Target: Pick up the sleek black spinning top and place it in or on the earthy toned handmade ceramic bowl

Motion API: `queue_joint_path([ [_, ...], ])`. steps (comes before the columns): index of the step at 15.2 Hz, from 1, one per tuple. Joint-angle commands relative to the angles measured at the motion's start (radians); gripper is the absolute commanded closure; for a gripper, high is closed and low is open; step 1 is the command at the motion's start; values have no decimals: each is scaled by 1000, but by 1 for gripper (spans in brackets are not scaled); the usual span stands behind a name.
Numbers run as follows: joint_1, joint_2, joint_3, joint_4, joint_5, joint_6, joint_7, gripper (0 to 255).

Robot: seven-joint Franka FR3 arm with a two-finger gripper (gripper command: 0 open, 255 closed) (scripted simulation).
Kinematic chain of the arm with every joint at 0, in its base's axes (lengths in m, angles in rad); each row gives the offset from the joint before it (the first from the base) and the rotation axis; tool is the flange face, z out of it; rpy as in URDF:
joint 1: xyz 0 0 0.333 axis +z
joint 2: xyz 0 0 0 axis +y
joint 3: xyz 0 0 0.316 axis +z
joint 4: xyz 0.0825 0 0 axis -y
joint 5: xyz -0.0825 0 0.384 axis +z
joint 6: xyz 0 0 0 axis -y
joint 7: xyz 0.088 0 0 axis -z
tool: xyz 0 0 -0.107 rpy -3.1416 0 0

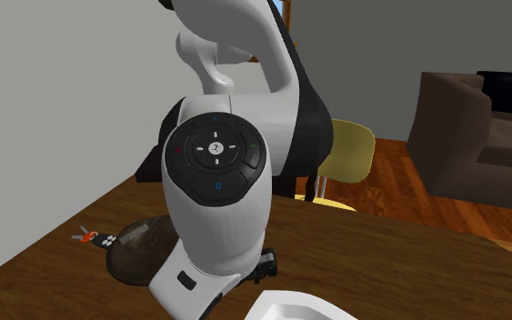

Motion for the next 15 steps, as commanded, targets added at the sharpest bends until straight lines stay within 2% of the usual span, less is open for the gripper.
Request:
queue_joint_path([
  [1, 0, 0, 0, -1, 0, 1, 0, 0],
  [3, 0, 0, 0, -1, 0, 1, 0, 0],
  [4, 0, 0, 0, -1, 0, 1, 0, 255],
  [13, 0, 0, 0, 0, 0, 0, 0, 255],
  [14, 0, 0, 0, 0, 0, 0, 0, 0],
  [15, -11, -86, 3, -132, 14, 92, 6, 0],
])
